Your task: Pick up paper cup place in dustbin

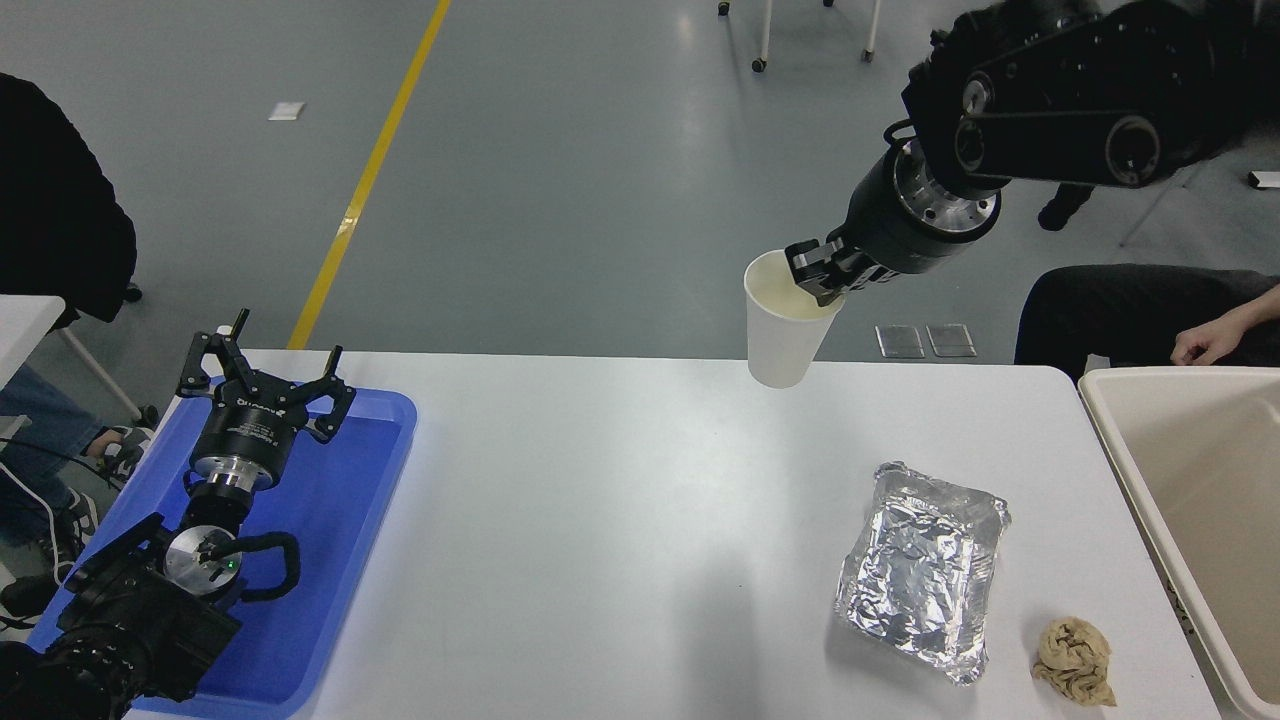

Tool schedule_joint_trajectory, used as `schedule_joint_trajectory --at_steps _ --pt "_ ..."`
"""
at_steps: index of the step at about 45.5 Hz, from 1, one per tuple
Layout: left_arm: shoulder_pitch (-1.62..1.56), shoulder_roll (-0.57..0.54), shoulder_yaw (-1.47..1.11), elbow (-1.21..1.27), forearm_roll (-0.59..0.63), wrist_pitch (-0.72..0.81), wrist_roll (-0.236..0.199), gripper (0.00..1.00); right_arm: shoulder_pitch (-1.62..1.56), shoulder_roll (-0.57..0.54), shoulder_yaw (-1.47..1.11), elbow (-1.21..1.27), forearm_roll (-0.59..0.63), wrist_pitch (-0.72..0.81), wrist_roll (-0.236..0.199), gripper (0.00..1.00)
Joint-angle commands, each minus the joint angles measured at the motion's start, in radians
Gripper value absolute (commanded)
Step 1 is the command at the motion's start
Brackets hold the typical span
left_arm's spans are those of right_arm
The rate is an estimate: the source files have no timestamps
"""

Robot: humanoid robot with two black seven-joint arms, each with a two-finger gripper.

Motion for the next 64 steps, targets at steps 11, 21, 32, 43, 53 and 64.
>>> schedule_joint_trajectory --at_steps 11,21,32,43,53,64 --pt "0.000 0.000 0.000 0.000 0.000 0.000 0.000 1.00 0.033 -0.229 -0.124 0.007 -0.122 0.062 0.002 0.00" --pt "0.000 0.000 0.000 0.000 0.000 0.000 0.000 1.00 -0.004 -0.521 -0.150 -0.030 -0.369 0.068 0.002 0.00" --pt "0.000 0.000 0.000 0.000 0.000 0.000 0.000 1.00 -0.167 -0.763 -0.127 -0.240 -0.559 0.062 0.014 0.00" --pt "0.000 0.001 0.000 0.000 0.000 0.000 0.000 1.00 -0.553 -0.841 0.113 -0.504 -0.570 0.035 0.023 0.00" --pt "0.000 0.001 0.000 0.000 0.000 0.000 0.000 1.00 -0.901 -0.809 0.313 -0.670 -0.568 -0.120 0.022 0.00" --pt "0.000 0.001 0.000 0.000 0.000 0.000 0.000 1.00 -1.217 -0.687 0.443 -0.796 -0.545 -0.330 0.020 0.00"
